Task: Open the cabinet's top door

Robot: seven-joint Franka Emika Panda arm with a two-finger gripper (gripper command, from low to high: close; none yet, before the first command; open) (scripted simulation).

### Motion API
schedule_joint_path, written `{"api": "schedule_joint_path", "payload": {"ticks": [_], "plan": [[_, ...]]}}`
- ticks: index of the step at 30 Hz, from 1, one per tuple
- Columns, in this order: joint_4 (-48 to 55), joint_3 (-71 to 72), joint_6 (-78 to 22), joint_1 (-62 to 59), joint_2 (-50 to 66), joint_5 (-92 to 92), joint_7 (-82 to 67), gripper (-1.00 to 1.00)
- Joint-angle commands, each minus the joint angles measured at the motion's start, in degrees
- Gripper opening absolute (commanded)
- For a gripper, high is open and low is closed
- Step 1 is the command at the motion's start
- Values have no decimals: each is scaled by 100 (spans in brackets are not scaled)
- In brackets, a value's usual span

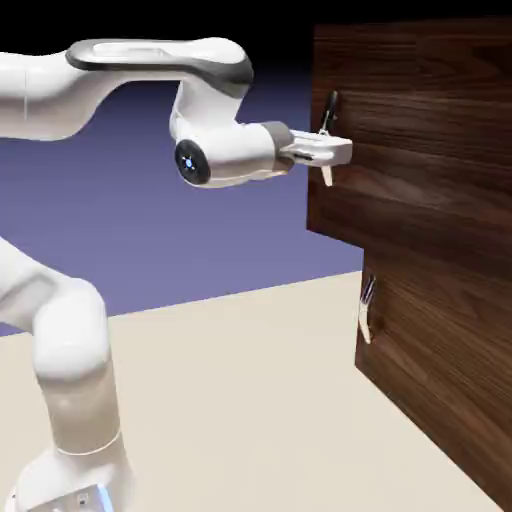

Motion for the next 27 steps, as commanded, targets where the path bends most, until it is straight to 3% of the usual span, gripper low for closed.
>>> {"api": "schedule_joint_path", "payload": {"ticks": [1, 5, 15, 27], "plan": [[-117, -137, -62, 102, -127, -234, 156, -100], [-527, -638, -316, 401, -638, -1231, 778, -100], [-887, 196, -2005, -1526, -1080, -1561, 1703, -100], [-1215, -2242, -4481, -1644, -1776, -4385, 2393, -100]]}}
